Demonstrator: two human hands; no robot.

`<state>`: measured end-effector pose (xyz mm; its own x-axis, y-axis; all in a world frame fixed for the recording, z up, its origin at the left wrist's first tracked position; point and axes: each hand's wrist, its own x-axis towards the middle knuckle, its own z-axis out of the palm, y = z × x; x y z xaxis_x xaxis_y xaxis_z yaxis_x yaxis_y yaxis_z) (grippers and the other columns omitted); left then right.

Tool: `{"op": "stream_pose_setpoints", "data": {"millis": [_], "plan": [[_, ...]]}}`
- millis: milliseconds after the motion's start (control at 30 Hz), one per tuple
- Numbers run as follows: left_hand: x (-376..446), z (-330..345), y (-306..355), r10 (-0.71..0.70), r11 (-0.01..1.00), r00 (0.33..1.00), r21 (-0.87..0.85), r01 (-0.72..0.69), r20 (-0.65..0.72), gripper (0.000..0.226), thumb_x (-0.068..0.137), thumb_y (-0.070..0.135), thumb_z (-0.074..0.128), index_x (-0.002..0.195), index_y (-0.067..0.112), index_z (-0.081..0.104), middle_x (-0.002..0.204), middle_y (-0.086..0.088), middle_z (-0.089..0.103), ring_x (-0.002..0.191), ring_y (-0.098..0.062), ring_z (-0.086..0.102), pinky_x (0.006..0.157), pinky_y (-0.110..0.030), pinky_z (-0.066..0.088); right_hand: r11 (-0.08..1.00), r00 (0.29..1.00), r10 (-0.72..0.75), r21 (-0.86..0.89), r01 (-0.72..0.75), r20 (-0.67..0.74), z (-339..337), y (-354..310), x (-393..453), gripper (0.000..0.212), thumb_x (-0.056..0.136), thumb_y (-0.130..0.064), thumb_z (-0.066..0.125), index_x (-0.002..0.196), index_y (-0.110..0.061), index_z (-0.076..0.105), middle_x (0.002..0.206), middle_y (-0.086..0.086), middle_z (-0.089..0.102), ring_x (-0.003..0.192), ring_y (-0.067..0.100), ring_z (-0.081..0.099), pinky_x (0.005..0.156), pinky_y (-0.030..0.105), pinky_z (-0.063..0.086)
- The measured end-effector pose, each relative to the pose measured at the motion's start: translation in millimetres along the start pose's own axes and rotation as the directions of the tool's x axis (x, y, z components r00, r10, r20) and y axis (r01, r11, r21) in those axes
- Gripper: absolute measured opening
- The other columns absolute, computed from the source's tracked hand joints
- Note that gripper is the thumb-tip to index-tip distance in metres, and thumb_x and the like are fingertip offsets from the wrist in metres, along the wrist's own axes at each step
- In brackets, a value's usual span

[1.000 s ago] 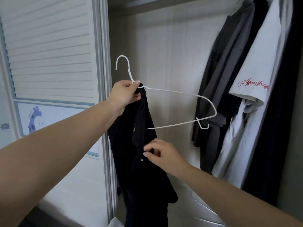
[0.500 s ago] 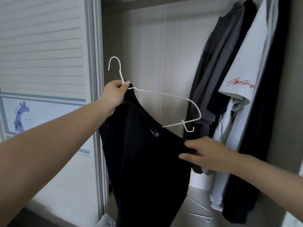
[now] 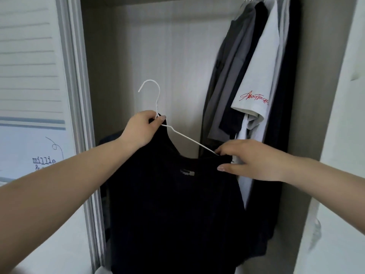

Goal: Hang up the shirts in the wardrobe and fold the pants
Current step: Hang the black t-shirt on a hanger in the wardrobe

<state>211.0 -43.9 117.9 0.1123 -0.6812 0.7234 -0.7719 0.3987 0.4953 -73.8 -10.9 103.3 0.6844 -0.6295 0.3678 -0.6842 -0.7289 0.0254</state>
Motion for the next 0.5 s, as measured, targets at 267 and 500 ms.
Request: {"op": "stream_pose_setpoints", "data": {"millis": [267,500], "plan": [[5,7,25,0.066,0.992,0.997,-0.106,-0.063,0.030,0.047,0.093,0.029,0.058,0.052,0.020,0.039,0.046,0.008,0.035,0.043,-0.006,0.036,0.044,-0.014,0.028,0.989,0.959,0.081,0.139,-0.044,-0.272,19,-12,31,0.024,0.087,-0.036,0.063,0.089,-0.013,0.070,0.085,-0.001,0.061,0.078,0.012,0.058,0.072,0.025,0.045],[8,-26,-14,0.077,0.995,0.994,-0.069,-0.071,0.082,0.015,0.088,0.035,0.066,0.075,0.026,0.067,0.070,0.019,0.062,0.063,0.010,0.055,0.060,-0.008,0.040,0.924,0.892,0.193,0.382,-0.025,-0.409,18,6,25,0.007,0.082,-0.027,0.070,0.075,-0.026,0.068,0.074,-0.007,0.056,0.071,0.004,0.056,0.065,0.014,0.041]]}}
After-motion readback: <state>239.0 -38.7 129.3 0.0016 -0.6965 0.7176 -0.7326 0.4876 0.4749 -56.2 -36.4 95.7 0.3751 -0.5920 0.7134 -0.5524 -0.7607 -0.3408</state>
